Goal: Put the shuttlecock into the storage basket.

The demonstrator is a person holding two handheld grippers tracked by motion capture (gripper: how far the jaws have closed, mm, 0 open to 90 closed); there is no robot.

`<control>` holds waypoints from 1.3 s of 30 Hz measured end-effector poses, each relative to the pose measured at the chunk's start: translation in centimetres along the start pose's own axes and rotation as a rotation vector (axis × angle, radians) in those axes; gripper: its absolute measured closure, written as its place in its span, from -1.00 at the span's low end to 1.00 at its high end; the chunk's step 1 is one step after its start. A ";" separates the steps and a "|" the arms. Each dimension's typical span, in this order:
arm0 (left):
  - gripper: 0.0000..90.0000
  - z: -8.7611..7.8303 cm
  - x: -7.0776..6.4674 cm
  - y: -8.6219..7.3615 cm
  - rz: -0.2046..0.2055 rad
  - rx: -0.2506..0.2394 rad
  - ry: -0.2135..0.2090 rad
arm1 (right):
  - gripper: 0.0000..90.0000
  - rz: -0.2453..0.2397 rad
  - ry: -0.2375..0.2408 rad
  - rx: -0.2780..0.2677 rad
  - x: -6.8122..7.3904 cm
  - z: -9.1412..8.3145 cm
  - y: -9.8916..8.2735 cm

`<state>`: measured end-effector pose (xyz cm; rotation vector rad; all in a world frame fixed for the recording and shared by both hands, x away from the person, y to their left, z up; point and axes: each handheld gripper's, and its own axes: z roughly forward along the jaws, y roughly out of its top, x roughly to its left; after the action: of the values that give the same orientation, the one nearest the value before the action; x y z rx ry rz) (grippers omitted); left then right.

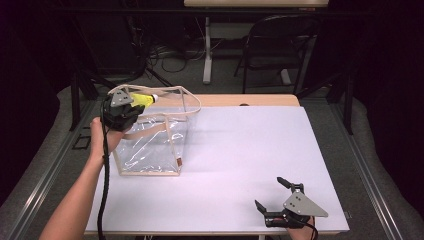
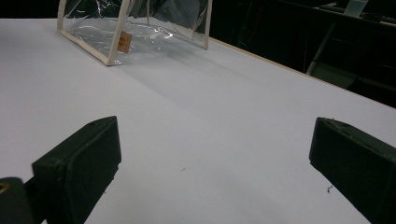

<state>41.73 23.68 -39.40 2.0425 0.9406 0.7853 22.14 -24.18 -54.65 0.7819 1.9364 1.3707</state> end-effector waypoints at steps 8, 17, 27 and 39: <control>0.98 0.6 0.4 -0.1 -0.007 0.020 0.007 | -0.96 0.000 0.000 0.001 0.0 0.0 0.0; 0.97 1.3 0.6 -0.3 -0.021 0.036 0.011 | -0.96 0.000 0.000 0.002 0.0 0.1 0.0; 0.96 2.1 0.8 -0.2 -0.027 0.054 0.014 | -0.96 -0.006 0.002 0.004 0.0 0.1 0.0; 0.27 2.1 0.9 -0.1 -0.044 0.027 0.019 | -0.96 -0.007 0.003 0.008 0.0 0.1 0.0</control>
<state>43.80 23.69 -40.40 2.0336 1.0085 0.7735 22.19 -24.10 -54.73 0.7766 1.9460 1.3610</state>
